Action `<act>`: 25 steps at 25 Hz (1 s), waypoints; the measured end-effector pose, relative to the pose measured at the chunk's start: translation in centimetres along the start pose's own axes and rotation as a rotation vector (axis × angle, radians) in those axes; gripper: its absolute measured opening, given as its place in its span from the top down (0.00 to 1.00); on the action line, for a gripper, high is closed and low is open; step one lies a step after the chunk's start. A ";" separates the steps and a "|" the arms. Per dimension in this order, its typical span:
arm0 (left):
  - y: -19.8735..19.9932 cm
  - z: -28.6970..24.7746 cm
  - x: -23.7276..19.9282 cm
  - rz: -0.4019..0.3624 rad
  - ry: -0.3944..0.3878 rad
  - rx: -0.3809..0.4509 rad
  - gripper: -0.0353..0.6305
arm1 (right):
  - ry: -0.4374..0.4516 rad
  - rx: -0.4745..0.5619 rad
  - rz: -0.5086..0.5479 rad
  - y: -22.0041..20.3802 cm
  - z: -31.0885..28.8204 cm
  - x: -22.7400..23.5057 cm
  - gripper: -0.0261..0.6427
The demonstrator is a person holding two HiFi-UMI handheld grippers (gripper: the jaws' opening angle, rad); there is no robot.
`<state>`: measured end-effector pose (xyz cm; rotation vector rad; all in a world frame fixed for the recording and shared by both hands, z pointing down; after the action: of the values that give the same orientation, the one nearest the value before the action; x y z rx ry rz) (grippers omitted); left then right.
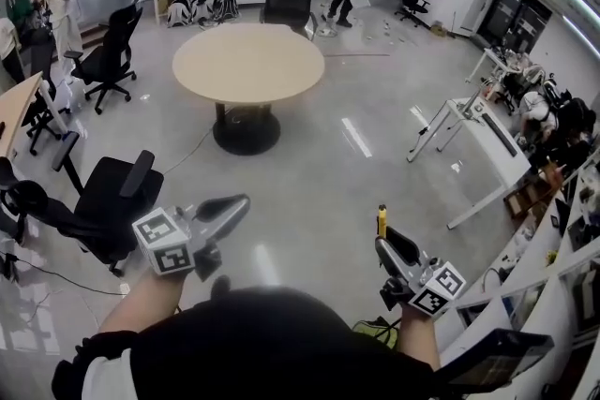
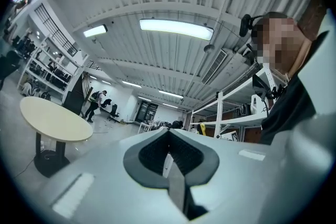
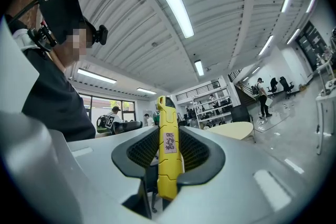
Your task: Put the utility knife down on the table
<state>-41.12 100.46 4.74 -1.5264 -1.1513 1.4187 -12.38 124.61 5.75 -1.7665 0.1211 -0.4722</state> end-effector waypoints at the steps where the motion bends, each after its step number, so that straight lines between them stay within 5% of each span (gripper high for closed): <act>1: 0.3 0.3 -1.4 -0.001 -0.004 0.006 0.95 | -0.005 -0.002 0.009 0.4 -1.3 0.2 0.76; 13: 8.4 4.7 -18.5 -0.057 -0.034 0.052 0.95 | -0.022 0.019 0.063 7.7 -19.0 1.9 0.76; 25: 9.9 6.1 -29.7 -0.016 -0.006 0.061 0.95 | -0.013 -0.025 0.057 9.5 -29.9 6.5 0.76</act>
<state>-45.49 68.85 4.46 -1.4685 -1.1121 1.4361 -16.15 92.89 3.54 -1.7858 0.1685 -0.4202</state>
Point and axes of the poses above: the fingertips, and each gripper's own axes: z backward along the fingers, x to its right, y out of its top, the point moved 7 cm from there along z, backward along the fingers, and after that the axes turned 15 degrees about -x, right-handed, at the moved point
